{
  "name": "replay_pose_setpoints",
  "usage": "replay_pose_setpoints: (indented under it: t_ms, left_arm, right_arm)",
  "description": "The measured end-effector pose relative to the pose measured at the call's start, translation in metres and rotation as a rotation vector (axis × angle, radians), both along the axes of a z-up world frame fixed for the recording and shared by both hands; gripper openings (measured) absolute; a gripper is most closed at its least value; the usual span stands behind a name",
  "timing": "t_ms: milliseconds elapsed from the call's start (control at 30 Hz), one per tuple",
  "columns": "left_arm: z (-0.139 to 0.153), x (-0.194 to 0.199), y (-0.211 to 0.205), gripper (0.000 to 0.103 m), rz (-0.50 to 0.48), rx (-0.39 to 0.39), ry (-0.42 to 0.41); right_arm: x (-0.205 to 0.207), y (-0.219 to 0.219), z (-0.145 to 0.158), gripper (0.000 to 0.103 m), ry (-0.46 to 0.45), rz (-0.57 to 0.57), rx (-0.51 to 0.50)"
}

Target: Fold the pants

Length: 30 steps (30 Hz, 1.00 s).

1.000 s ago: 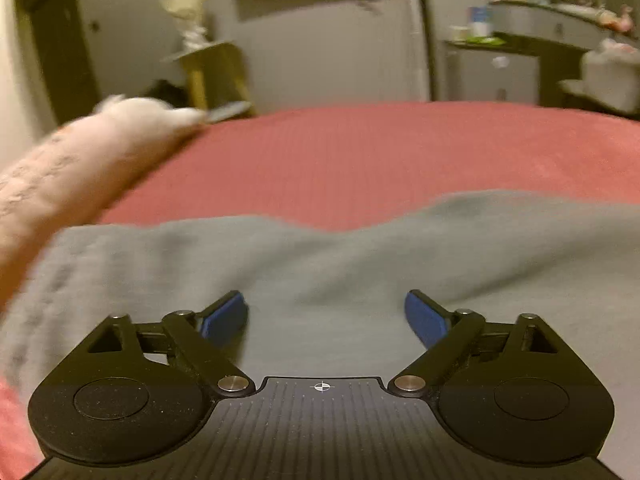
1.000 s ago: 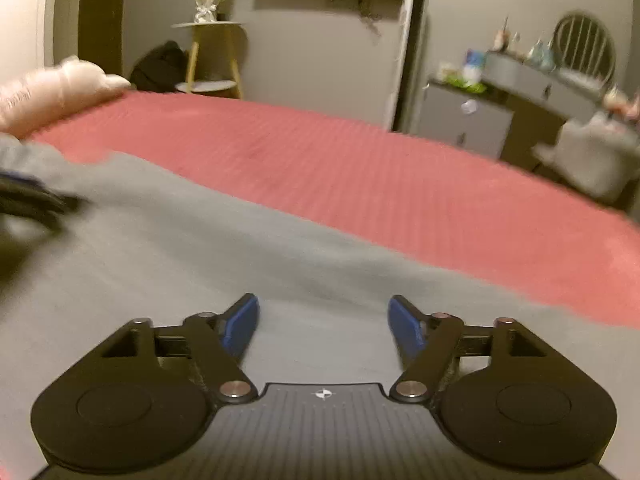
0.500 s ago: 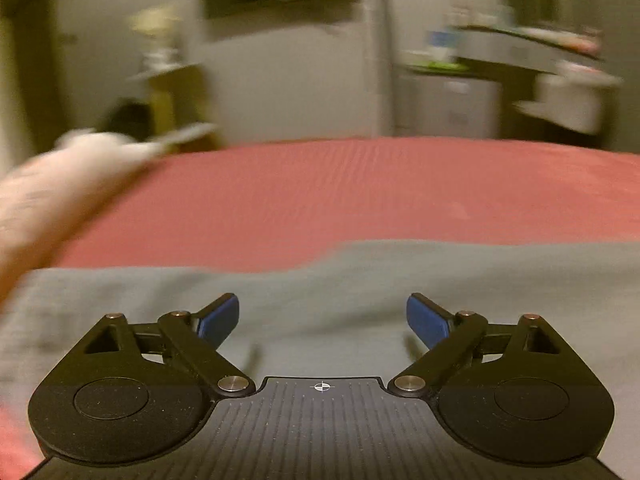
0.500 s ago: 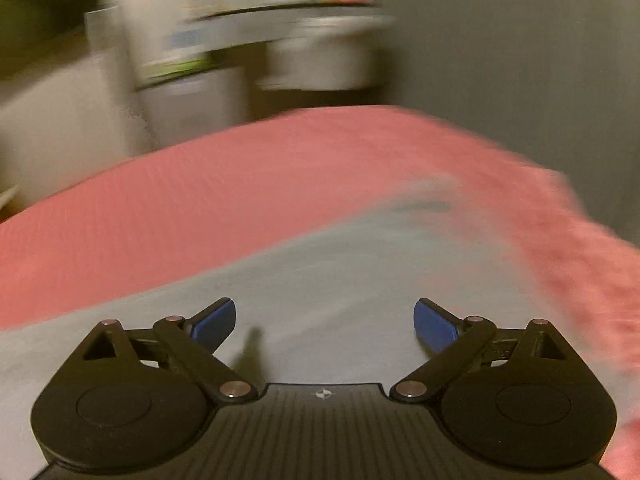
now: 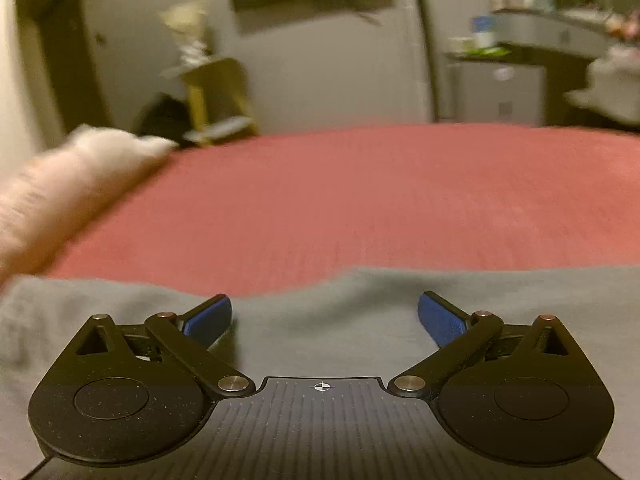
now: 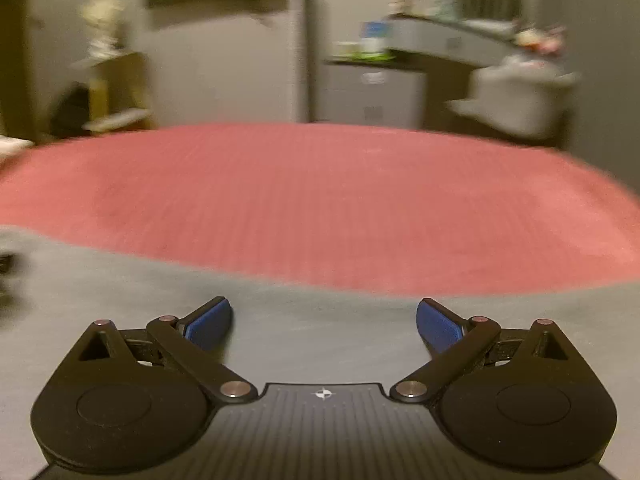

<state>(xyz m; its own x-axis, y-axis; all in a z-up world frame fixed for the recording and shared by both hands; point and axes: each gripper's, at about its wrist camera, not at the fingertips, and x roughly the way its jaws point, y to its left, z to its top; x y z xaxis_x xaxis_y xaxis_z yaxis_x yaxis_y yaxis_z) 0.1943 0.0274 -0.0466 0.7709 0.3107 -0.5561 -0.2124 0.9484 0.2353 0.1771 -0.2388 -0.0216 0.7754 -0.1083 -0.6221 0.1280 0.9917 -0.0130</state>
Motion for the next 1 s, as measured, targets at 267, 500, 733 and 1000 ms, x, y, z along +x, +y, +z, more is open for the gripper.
replay_pose_setpoints:
  t_ms: [267, 500, 733, 1000]
  left_arm:
    - [0.024, -0.057, 0.096, 0.103, 0.118, -0.018, -0.030]
    - [0.017, -0.087, 0.141, 0.093, 0.208, 0.147, 0.082]
    - [0.056, -0.116, 0.080, 0.099, 0.083, -0.049, -0.004]
    - [0.026, -0.107, -0.011, 0.101, -0.135, -0.588, 0.172]
  right_arm:
    - [-0.035, -0.093, 0.016, 0.099, 0.012, -0.237, 0.056]
    - [-0.109, -0.136, 0.006, 0.099, 0.089, -0.242, 0.022]
    - [-0.222, -0.239, 0.036, 0.086, -0.068, -0.733, 0.537]
    - [-0.262, -0.264, -0.004, 0.036, -0.034, -0.793, 0.708]
